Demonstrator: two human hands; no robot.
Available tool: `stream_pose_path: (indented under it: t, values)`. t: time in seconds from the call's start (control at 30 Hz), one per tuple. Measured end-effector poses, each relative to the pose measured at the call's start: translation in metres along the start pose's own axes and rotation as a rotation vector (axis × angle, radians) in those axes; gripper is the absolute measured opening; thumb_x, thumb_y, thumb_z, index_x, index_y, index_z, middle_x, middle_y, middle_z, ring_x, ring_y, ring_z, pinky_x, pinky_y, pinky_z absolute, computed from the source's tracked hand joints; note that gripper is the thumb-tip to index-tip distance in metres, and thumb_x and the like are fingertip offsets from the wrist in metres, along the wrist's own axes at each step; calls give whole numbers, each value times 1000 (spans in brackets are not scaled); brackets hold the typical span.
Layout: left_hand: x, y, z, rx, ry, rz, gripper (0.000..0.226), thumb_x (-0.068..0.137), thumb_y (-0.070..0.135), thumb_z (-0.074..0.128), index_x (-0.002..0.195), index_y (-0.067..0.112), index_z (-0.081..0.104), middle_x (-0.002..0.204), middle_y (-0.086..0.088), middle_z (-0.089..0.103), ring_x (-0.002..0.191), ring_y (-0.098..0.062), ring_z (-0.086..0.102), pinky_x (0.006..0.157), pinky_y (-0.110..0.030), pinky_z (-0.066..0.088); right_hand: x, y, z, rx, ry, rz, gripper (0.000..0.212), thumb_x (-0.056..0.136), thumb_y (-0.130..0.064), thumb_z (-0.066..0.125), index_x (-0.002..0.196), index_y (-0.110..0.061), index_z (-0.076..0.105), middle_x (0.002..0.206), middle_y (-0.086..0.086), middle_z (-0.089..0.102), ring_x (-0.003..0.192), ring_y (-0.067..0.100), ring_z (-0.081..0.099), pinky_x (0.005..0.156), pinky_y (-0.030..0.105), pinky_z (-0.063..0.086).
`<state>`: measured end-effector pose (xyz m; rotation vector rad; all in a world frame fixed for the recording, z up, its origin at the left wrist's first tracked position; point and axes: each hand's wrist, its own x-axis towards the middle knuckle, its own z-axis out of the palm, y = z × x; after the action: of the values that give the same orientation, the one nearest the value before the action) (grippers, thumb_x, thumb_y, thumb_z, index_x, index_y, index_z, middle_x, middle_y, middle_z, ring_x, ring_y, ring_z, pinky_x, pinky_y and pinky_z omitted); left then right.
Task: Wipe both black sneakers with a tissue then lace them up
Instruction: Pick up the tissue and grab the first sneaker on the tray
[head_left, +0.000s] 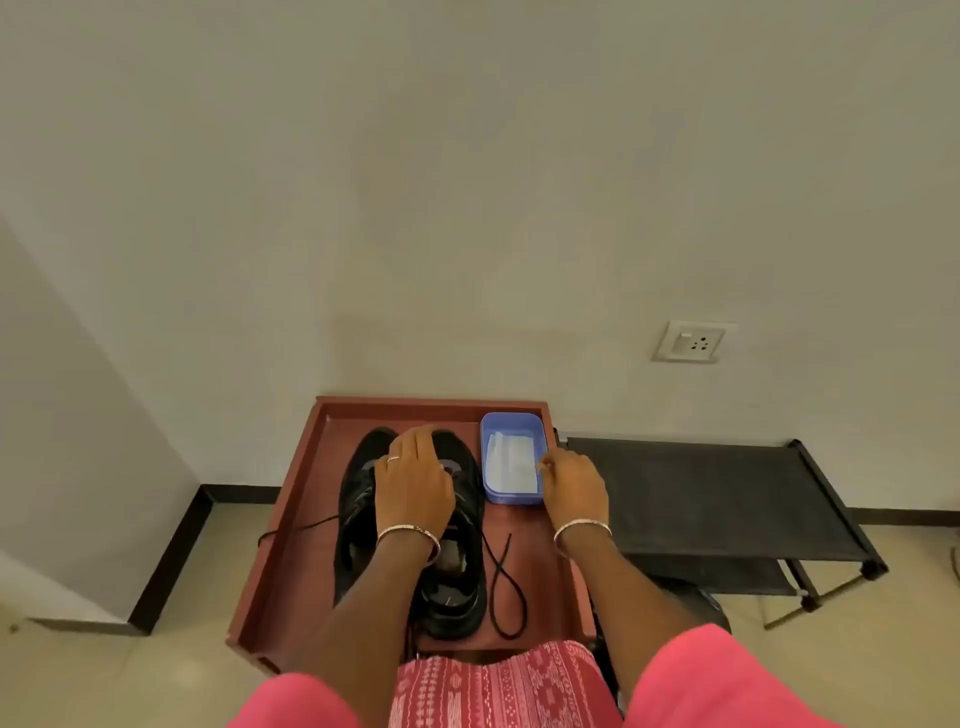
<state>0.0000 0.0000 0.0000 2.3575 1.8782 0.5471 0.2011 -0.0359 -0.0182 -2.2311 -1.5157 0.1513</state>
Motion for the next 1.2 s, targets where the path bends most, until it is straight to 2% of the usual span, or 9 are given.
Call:
stream_pose_path:
  t: [0.3,0.4,0.47,0.63,0.87,0.97,1.07,1.13,1.2]
  values:
    - [18,-4,41,-230,74,-13,39,86,7,64,124,9,56,125,-9,61,110,-32,60,85,-47,52,57,6,66,-6,-291,87,21,95,-15,64,107,-1,74,110,17,70,102,32,66,87,37,52]
    - [18,-6,50,-300,121,-13,37,86,4,64,122,10,57,124,-8,60,108,-29,60,83,-42,51,66,10,87,43,-360,157,27,86,-18,76,106,1,73,109,17,71,101,32,66,89,38,53]
    - [19,-9,54,-354,153,-21,35,87,4,64,121,9,57,123,-7,60,107,-26,59,85,-38,50,67,12,96,79,-382,198,34,80,-19,83,109,-3,72,110,13,71,102,30,67,90,35,54]
    - [17,-12,55,-453,210,-48,32,89,4,62,120,9,57,118,-8,61,101,-22,60,82,-35,53,77,15,111,20,-387,190,26,79,-12,83,102,0,75,102,15,73,96,31,69,87,37,57]
    - [8,-27,39,-526,214,-155,29,90,5,62,117,11,58,114,-4,59,98,-17,61,72,-26,47,81,16,118,-14,-301,207,17,92,-9,63,101,-1,74,98,16,73,89,33,68,82,38,58]
    - [0,-34,20,-590,271,-212,26,89,3,61,114,13,61,109,-1,61,89,-11,62,71,-25,53,68,10,104,193,-121,223,10,91,-8,64,92,-2,71,91,13,69,85,29,65,73,32,52]
    - [-12,-46,3,-691,271,-339,20,89,2,62,105,13,66,101,1,67,82,-3,62,69,-9,49,44,-1,74,520,62,323,4,89,-10,67,91,-7,67,89,5,63,81,20,58,72,23,40]
    - [-21,-56,-4,-839,157,-529,12,87,9,67,97,15,72,91,0,72,81,-10,68,81,-24,58,24,-6,54,731,121,420,1,90,-11,65,91,-10,65,92,6,64,84,20,58,73,24,40]
    - [-26,-62,-15,-1182,-12,-865,12,90,8,65,97,5,75,89,-9,74,87,-23,70,92,-42,58,2,-10,34,1010,147,539,6,92,-11,61,86,-13,62,90,6,63,86,22,58,71,29,45]
